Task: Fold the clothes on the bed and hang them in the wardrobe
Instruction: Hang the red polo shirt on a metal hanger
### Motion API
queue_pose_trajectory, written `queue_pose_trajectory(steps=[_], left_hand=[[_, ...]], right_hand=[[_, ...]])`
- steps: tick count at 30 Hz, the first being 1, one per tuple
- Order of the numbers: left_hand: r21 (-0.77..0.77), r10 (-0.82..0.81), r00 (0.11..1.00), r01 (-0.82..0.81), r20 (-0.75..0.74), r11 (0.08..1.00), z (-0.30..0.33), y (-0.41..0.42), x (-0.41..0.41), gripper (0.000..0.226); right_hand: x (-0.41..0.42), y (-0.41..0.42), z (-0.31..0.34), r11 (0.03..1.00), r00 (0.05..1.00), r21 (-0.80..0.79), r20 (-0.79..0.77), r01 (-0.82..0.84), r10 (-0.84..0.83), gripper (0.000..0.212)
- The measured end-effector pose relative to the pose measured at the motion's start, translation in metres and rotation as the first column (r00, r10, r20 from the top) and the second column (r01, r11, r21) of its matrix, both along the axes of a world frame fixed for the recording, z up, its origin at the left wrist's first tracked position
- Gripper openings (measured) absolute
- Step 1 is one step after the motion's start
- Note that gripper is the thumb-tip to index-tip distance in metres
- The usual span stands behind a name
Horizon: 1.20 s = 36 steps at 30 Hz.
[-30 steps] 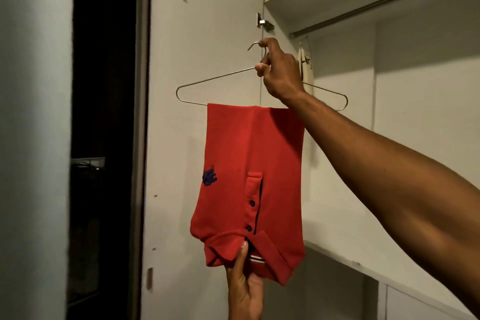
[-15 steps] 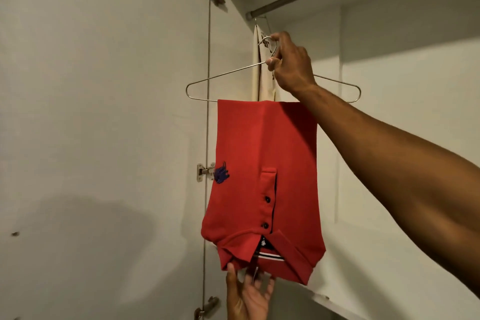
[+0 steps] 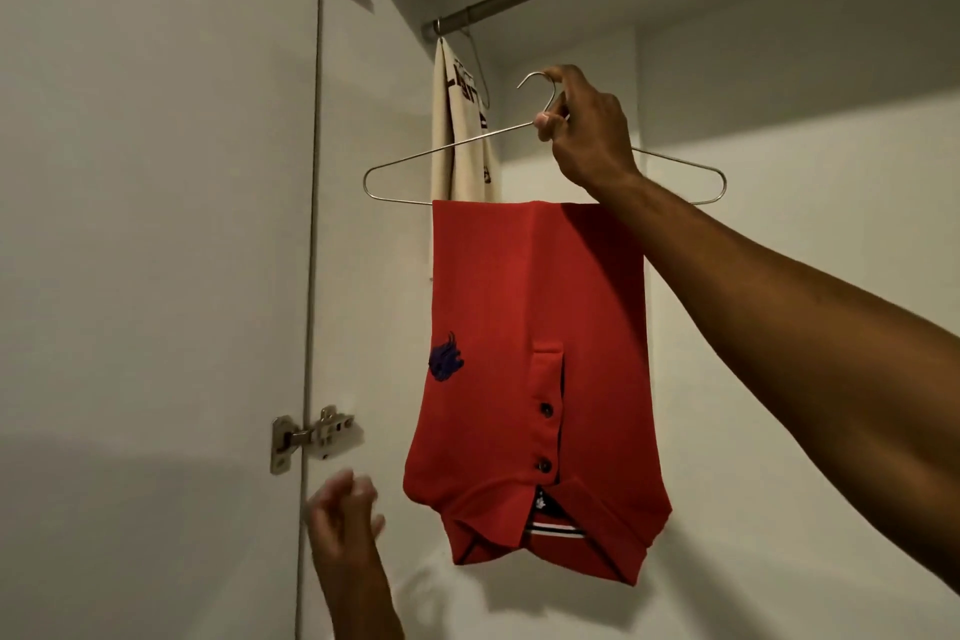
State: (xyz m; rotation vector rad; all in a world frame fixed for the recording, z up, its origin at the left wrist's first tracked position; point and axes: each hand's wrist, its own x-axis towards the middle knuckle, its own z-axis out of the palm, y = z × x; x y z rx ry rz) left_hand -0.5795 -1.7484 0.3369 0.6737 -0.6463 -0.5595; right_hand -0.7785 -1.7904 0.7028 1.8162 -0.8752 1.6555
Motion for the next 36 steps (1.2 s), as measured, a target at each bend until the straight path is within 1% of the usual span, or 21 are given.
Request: queue_pose_trajectory(steps=[1, 2, 4, 6, 8, 11, 13, 16, 18, 21, 25, 28, 33, 36], left_hand=[[-0.063, 0.049, 0.997, -0.045, 0.068, 0.997, 0.027, -0.005, 0.005, 0.032], [-0.127, 0.074, 0.984, -0.054, 0.164, 0.991, 0.053, -0.012, 0.004, 0.042], [-0.220, 0.149, 0.926, -0.075, 0.346, 0.973, 0.102, -0.025, 0.007, 0.060], [-0.297, 0.215, 0.840, -0.068, 0.498, 0.952, 0.151, -0.042, 0.003, 0.061], [-0.301, 0.239, 0.776, -0.066, 0.583, 0.951, 0.203, -0.067, -0.001, 0.056], [-0.223, 0.149, 0.746, 0.000, 0.650, 0.975, 0.265, -0.096, -0.009, 0.062], [-0.198, 0.114, 0.751, 0.022, 0.650, 0.980, 0.290, -0.107, -0.015, 0.059], [-0.245, 0.107, 0.792, 0.056, 0.601, 0.968, 0.313, -0.111, -0.027, 0.044], [-0.295, 0.118, 0.802, 0.075, 0.585, 0.952, 0.324, -0.112, -0.033, 0.045], [-0.392, 0.198, 0.791, 0.058, 0.579, 0.918, 0.338, -0.117, -0.039, 0.052], [-0.488, 0.310, 0.760, 0.011, 0.572, 0.873, 0.360, -0.129, -0.047, 0.053], [-0.521, 0.370, 0.732, -0.024, 0.572, 0.853, 0.375, -0.140, -0.049, 0.049], [-0.522, 0.359, 0.733, -0.007, 0.578, 0.853, 0.396, -0.157, -0.040, 0.039], [-0.534, 0.309, 0.777, 0.041, 0.549, 0.845, 0.410, -0.160, -0.034, 0.033]], right_hand=[[-0.002, -0.010, 0.003, 1.000, 1.000, -0.012, 0.005, -0.006, 0.006, 0.043], [-0.005, -0.020, 0.006, 1.000, 1.000, -0.022, 0.003, -0.006, 0.007, 0.044], [-0.009, -0.037, 0.008, 0.999, 1.000, -0.044, 0.010, -0.010, 0.011, 0.044], [-0.015, -0.057, 0.009, 0.996, 0.999, -0.072, 0.014, -0.046, 0.047, 0.045], [-0.019, -0.076, 0.013, 0.989, 0.994, -0.098, 0.009, -0.111, 0.112, 0.044], [-0.022, -0.099, 0.018, 0.976, 0.985, -0.138, 0.014, -0.171, 0.174, 0.040], [-0.021, -0.111, 0.024, 0.963, 0.973, -0.160, 0.043, -0.216, 0.226, 0.034], [-0.019, -0.127, 0.031, 0.942, 0.954, -0.191, 0.067, -0.275, 0.292, 0.028], [-0.017, -0.139, 0.037, 0.930, 0.947, -0.222, 0.069, -0.292, 0.314, 0.023], [-0.015, -0.153, 0.044, 0.922, 0.939, -0.261, 0.115, -0.287, 0.325, 0.019], [-0.015, -0.178, 0.056, 0.930, 0.946, -0.290, 0.163, -0.225, 0.280, 0.017], [-0.016, -0.193, 0.070, 0.945, 0.952, -0.270, 0.190, -0.183, 0.239, 0.020], [-0.015, -0.209, 0.091, 0.959, 0.964, -0.266, 0.214, -0.097, 0.156, 0.024], [-0.014, -0.227, 0.103, 0.958, 0.967, -0.278, 0.220, -0.066, 0.131, 0.024]])
